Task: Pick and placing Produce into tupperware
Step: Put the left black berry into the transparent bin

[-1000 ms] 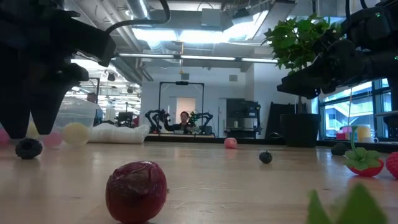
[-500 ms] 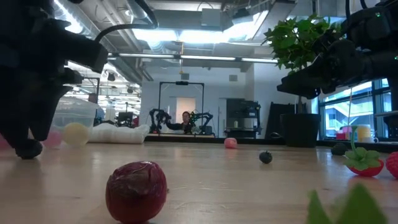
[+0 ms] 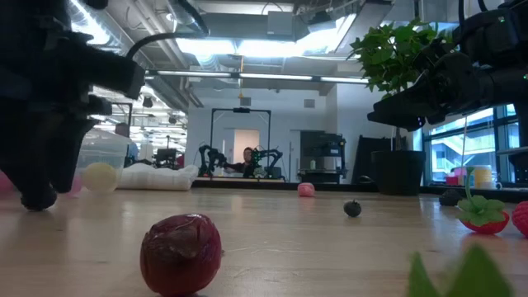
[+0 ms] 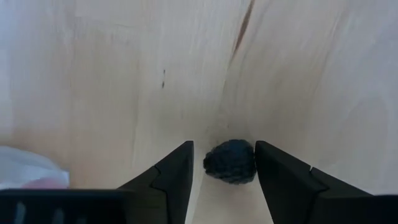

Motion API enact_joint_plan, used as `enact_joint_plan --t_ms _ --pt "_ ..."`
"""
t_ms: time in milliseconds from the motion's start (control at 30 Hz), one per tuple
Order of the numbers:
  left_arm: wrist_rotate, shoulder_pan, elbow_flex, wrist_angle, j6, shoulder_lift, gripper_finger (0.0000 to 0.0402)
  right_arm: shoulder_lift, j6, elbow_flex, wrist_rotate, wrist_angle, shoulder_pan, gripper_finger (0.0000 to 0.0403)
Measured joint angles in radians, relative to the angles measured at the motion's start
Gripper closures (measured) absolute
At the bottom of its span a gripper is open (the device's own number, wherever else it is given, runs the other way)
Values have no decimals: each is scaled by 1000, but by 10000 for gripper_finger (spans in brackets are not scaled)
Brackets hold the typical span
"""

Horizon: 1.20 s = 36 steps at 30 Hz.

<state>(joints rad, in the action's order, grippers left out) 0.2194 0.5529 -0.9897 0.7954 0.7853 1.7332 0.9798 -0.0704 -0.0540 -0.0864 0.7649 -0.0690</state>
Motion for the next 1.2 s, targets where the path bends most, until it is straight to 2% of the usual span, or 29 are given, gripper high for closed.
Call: enact_joint_plan --t_ms 567,967,1200 --pt "-19 4 83 -97 74 -39 273 0 0 0 0 1 0 163" --pt "-79 3 86 -94 107 -48 251 0 0 0 0 1 0 163" --pt "-96 4 86 -94 106 -50 260 0 -2 0 0 1 0 163"
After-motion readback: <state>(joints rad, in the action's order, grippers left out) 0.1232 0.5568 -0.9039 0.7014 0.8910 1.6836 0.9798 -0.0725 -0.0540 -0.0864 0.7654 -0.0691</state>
